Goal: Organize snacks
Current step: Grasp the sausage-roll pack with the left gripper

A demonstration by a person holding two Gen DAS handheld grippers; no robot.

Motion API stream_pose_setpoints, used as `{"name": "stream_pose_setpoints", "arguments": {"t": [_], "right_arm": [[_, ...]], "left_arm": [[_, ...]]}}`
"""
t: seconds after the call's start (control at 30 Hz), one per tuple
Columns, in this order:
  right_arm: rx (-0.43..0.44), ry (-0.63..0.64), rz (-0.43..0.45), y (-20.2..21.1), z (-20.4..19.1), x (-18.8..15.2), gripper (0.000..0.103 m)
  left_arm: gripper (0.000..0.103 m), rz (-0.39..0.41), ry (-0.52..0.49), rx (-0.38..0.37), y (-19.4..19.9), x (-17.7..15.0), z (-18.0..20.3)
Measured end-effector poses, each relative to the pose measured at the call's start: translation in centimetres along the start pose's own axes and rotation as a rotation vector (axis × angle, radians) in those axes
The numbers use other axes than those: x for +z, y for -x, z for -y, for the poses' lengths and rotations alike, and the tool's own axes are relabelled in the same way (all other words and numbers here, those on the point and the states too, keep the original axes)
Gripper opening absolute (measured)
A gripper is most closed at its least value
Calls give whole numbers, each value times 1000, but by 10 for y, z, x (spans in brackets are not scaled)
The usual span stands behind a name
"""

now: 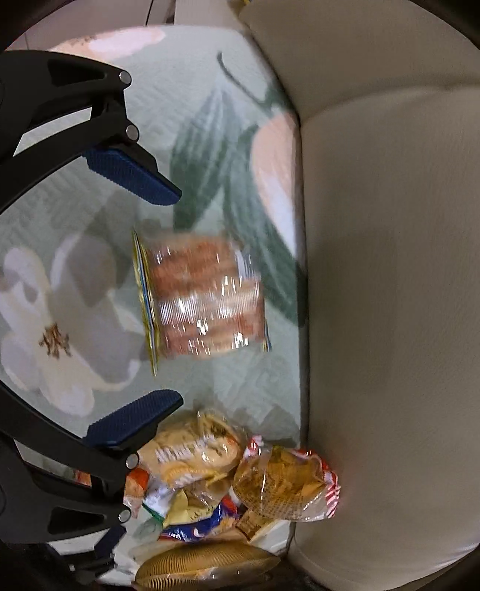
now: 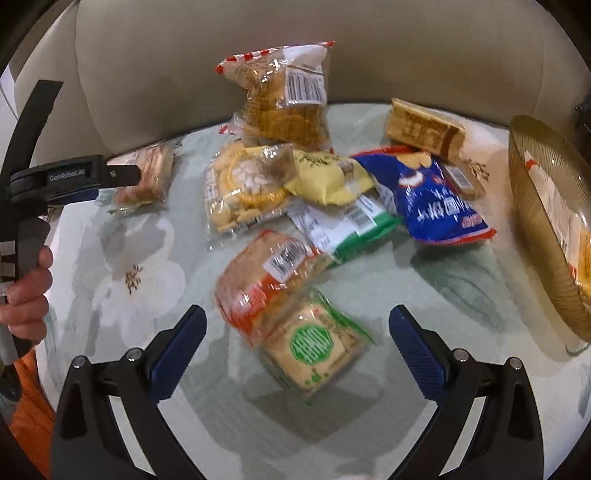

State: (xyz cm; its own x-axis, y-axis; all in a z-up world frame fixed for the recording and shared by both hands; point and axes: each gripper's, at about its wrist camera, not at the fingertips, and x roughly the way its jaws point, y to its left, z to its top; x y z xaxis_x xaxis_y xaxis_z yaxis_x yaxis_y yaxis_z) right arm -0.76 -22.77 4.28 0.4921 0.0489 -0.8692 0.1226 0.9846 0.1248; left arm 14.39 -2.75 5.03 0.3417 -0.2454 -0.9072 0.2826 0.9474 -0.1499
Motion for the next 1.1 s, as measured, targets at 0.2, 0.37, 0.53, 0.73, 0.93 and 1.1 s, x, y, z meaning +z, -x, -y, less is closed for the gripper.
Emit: {"name": "stream_pose_setpoints", "arguments": {"t": [0.2, 0.37, 0.53, 0.73, 0.93, 1.1], "right_arm": [[-65, 62, -24, -16, -22, 5, 93], [-183, 71, -2, -28, -34, 10, 89], [-215, 108, 7, -35, -58, 10, 73], [-259, 143, 27, -36, -72, 4, 62], [-235, 142, 22, -23, -71, -5, 49], [-210, 128, 26, -12, -73, -14, 49]], "left_arm": [[100, 4, -25, 3, -13, 7, 16], [98, -10, -56, 110, -29, 19, 33], [66, 8, -96, 187, -31, 25, 47], [42, 57, -72, 110, -2, 10, 42], [41, 54, -8, 9, 17, -27, 14], [42, 29, 65, -118, 27, -41, -13]]}}
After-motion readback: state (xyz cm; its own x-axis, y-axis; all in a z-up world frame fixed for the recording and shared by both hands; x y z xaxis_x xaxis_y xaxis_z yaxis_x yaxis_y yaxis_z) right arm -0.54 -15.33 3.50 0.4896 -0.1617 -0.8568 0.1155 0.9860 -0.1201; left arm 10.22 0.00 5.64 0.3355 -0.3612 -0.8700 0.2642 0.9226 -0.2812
